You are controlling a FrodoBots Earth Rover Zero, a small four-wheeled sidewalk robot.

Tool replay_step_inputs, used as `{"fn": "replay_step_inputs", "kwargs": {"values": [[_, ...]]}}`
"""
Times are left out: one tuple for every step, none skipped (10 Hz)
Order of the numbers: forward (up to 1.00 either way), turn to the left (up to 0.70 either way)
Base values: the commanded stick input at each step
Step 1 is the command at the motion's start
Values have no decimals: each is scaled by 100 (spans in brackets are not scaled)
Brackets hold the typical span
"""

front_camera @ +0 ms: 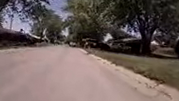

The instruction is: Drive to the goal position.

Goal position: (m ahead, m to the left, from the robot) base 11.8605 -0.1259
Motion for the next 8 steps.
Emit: {"fn": "replay_step_inputs", "kwargs": {"values": [[70,0],[70,0],[70,0],[70,0],[70,0],[70,0],[70,0],[70,0]]}}
